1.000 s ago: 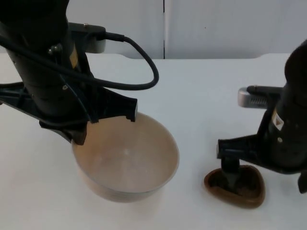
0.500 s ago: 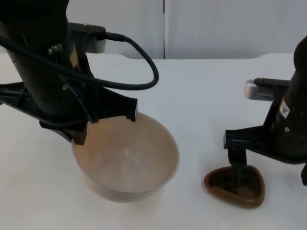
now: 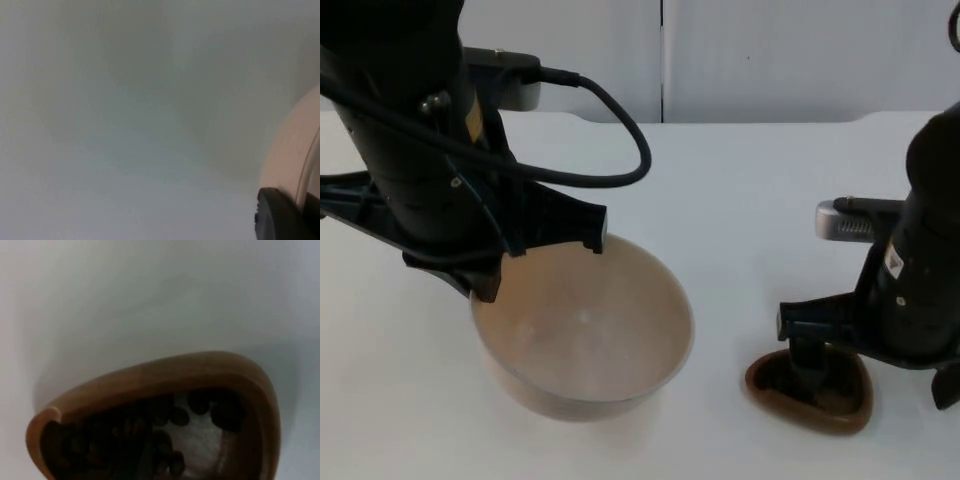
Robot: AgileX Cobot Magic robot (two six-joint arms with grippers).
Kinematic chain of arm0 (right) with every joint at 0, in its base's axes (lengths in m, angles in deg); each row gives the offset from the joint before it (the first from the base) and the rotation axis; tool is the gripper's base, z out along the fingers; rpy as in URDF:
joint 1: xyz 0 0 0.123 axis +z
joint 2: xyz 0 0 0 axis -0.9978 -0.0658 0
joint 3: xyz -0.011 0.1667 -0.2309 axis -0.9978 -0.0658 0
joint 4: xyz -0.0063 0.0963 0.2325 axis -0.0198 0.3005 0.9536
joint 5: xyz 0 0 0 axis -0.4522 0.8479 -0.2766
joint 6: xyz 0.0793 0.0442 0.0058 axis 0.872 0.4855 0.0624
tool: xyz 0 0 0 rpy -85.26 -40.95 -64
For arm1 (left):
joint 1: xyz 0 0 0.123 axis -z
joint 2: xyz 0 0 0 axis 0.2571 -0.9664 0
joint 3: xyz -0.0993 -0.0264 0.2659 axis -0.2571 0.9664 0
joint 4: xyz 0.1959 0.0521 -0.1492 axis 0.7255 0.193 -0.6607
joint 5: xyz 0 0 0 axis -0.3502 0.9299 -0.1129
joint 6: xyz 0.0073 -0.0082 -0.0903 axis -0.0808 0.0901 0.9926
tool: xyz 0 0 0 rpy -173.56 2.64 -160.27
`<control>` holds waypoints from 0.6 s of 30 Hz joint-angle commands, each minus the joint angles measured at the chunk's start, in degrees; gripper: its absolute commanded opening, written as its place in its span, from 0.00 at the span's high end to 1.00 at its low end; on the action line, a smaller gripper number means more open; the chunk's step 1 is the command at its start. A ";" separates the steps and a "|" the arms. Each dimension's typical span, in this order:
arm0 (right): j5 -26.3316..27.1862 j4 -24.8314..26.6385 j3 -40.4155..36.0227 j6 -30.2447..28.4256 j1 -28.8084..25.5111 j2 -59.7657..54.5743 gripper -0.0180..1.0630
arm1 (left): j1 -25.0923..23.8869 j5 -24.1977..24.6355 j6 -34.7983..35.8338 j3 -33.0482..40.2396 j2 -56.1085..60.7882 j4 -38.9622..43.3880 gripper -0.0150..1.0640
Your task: Pick up the bowl with the left hand and pour the coffee beans from the cup into the bowl with the right hand.
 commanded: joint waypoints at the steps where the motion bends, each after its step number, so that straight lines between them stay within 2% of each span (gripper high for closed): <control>1: 0.71 -0.21 0.17 -0.49 -0.28 -0.20 0.14 | 0.31 -0.27 0.23 0.00 0.38 -0.61 0.99; 14: 1.72 -0.21 0.17 -0.73 -0.28 -2.76 0.19 | 0.31 -0.17 0.23 0.00 0.38 -0.61 0.99; 18: 2.96 -0.21 0.17 -0.73 -0.28 -2.76 0.27 | 0.31 -0.17 0.23 0.00 0.38 -0.61 0.99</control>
